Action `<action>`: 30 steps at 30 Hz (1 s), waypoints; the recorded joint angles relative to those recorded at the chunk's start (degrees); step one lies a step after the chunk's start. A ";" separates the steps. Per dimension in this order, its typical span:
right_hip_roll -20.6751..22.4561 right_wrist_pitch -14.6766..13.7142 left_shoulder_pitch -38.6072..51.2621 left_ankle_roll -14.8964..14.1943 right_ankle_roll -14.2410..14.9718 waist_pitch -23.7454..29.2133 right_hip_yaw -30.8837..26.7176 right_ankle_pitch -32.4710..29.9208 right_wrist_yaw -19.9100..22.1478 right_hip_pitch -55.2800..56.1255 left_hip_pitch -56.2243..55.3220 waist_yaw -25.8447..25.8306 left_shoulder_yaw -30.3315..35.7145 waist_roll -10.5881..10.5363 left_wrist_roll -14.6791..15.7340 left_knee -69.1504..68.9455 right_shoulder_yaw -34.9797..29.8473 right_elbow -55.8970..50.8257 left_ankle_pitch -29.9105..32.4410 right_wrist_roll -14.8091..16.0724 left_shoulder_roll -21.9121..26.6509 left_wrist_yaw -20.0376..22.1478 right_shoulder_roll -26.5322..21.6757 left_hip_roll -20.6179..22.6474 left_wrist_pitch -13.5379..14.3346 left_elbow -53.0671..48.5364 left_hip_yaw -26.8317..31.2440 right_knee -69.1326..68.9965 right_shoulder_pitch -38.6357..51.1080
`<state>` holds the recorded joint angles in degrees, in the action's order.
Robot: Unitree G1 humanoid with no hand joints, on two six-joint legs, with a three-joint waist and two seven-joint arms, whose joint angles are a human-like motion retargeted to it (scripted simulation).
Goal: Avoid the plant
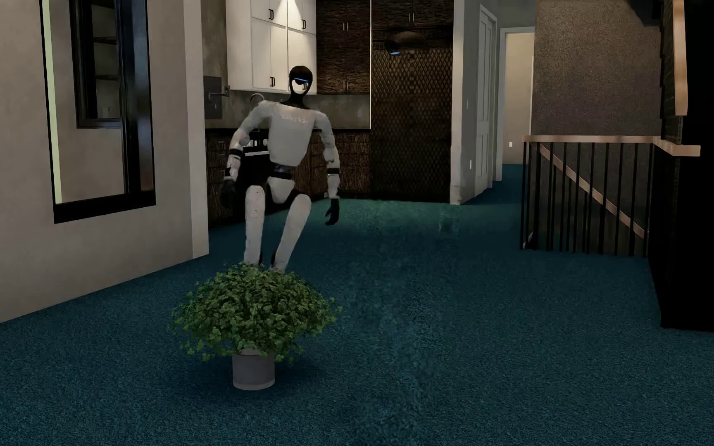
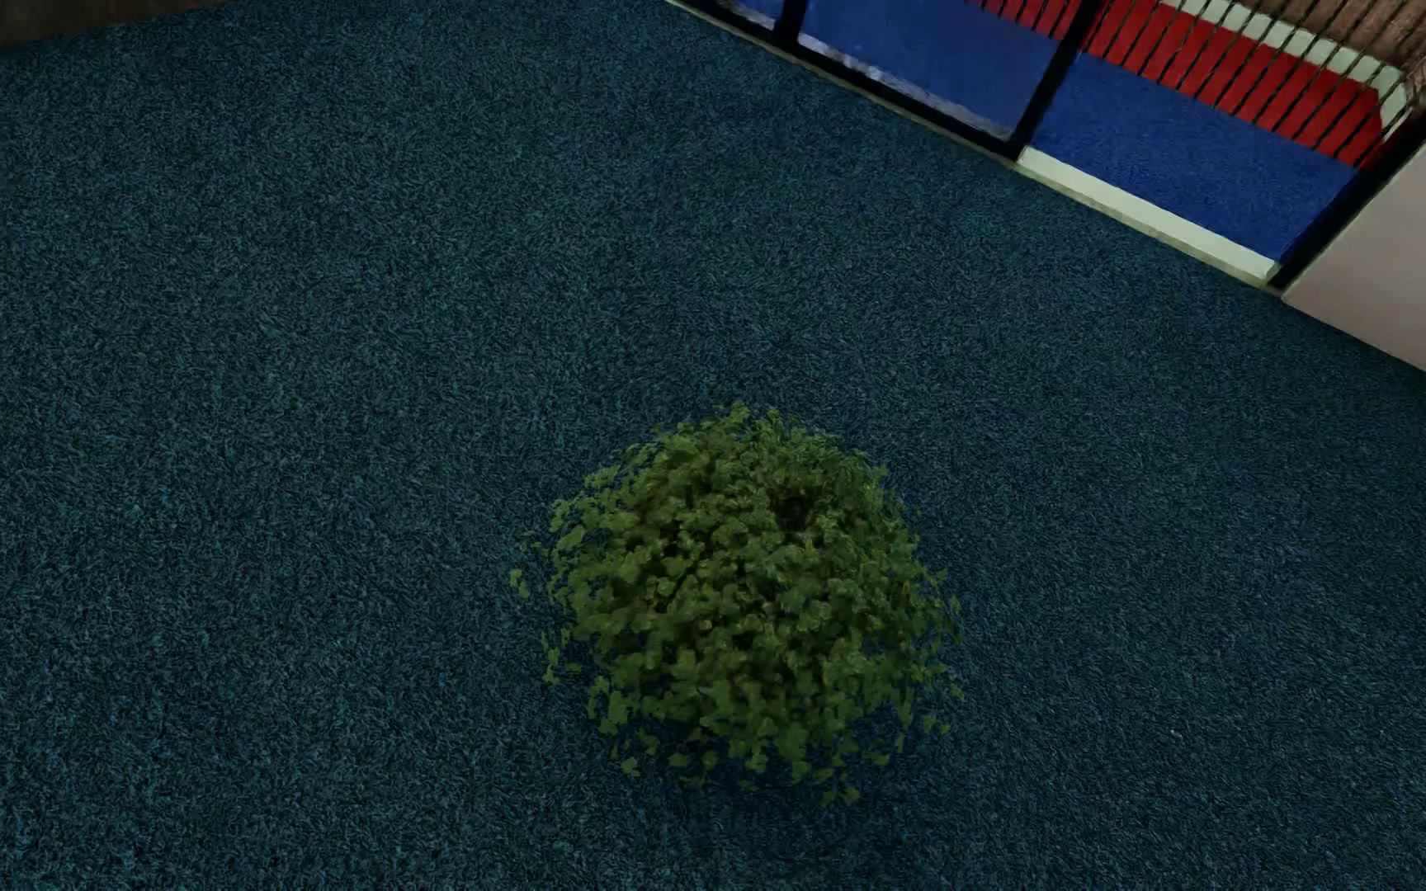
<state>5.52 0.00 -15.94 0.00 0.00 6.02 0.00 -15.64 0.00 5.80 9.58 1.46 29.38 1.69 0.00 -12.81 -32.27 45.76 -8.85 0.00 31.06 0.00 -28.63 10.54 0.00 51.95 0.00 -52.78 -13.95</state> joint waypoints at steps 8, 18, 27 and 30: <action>8.06 0.00 5.07 0.00 0.00 1.94 0.00 24.97 0.00 14.05 9.84 -9.19 2.58 0.51 0.00 -5.26 -8.47 7.15 -7.43 0.00 -1.22 0.00 1.39 -3.21 0.00 -1.68 0.00 33.54 -0.61; 9.27 0.00 -2.96 0.00 0.00 -4.08 0.00 15.45 0.00 0.93 -29.51 0.68 3.76 -3.85 0.00 -61.50 1.64 1.60 1.45 0.00 -2.02 0.00 0.59 -12.64 0.00 3.79 0.00 31.70 2.83; 6.76 0.00 -1.44 0.00 0.00 -7.12 0.00 29.91 0.00 -14.73 -34.59 7.18 2.57 1.09 0.00 -9.52 0.18 2.60 12.20 0.00 -4.14 0.00 2.30 -10.29 0.00 1.45 0.00 30.67 3.58; 1.80 0.00 -1.40 0.00 0.00 -7.08 0.00 4.55 0.00 -7.72 -28.63 6.51 7.65 1.32 0.00 -13.16 -7.57 11.50 7.86 0.00 -3.44 0.00 2.91 -8.69 0.00 4.60 0.00 13.22 1.36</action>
<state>7.32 0.00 -17.35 0.00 0.00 -1.06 0.00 -11.09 0.00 -1.91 -19.05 7.97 37.03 3.01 0.00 -25.97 -39.83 57.26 -1.00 0.00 27.62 0.00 -25.72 1.85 0.00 56.56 0.00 -39.56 -12.59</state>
